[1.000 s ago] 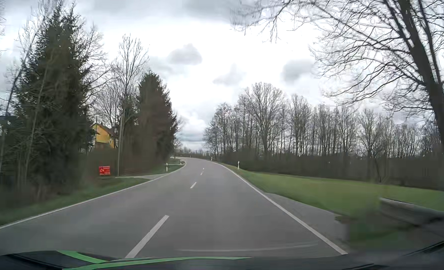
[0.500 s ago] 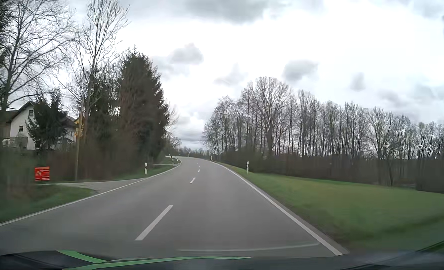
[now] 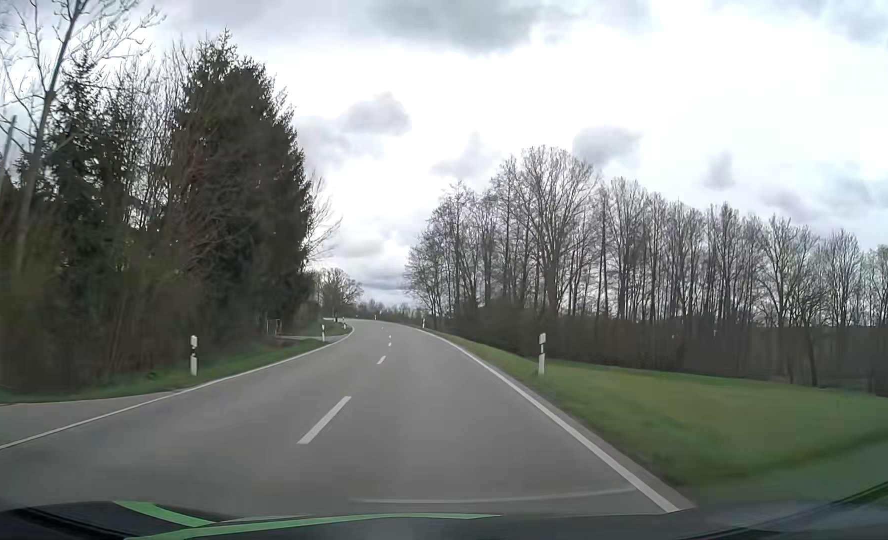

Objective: Follow the waypoints while adhering to traffic rules and regulations

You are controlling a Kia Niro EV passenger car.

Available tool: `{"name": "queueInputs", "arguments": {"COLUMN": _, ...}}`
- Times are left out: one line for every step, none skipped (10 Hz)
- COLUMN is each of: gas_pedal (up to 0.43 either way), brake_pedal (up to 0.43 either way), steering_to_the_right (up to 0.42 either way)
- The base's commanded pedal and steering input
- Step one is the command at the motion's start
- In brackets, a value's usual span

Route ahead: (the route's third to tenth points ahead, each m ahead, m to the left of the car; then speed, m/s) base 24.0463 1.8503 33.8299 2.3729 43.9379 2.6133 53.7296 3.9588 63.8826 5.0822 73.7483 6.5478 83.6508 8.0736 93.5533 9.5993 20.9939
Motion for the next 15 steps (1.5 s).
{"name": "queueInputs", "arguments": {"gas_pedal": 0.240, "brake_pedal": 0.000, "steering_to_the_right": -0.009}}
{"name": "queueInputs", "arguments": {"gas_pedal": 0.240, "brake_pedal": 0.000, "steering_to_the_right": -0.010}}
{"name": "queueInputs", "arguments": {"gas_pedal": 0.240, "brake_pedal": 0.000, "steering_to_the_right": -0.010}}
{"name": "queueInputs", "arguments": {"gas_pedal": 0.240, "brake_pedal": 0.000, "steering_to_the_right": -0.010}}
{"name": "queueInputs", "arguments": {"gas_pedal": 0.240, "brake_pedal": 0.000, "steering_to_the_right": -0.011}}
{"name": "queueInputs", "arguments": {"gas_pedal": 0.240, "brake_pedal": 0.000, "steering_to_the_right": -0.011}}
{"name": "queueInputs", "arguments": {"gas_pedal": 0.240, "brake_pedal": 0.000, "steering_to_the_right": -0.012}}
{"name": "queueInputs", "arguments": {"gas_pedal": 0.240, "brake_pedal": 0.000, "steering_to_the_right": -0.012}}
{"name": "queueInputs", "arguments": {"gas_pedal": 0.240, "brake_pedal": 0.000, "steering_to_the_right": -0.011}}
{"name": "queueInputs", "arguments": {"gas_pedal": 0.240, "brake_pedal": 0.000, "steering_to_the_right": -0.011}}
{"name": "queueInputs", "arguments": {"gas_pedal": 0.240, "brake_pedal": 0.000, "steering_to_the_right": -0.010}}
{"name": "queueInputs", "arguments": {"gas_pedal": 0.240, "brake_pedal": 0.000, "steering_to_the_right": -0.010}}
{"name": "queueInputs", "arguments": {"gas_pedal": 0.240, "brake_pedal": 0.000, "steering_to_the_right": -0.009}}
{"name": "queueInputs", "arguments": {"gas_pedal": 0.240, "brake_pedal": 0.000, "steering_to_the_right": -0.009}}
{"name": "queueInputs", "arguments": {"gas_pedal": 0.240, "brake_pedal": 0.000, "steering_to_the_right": -0.008}}
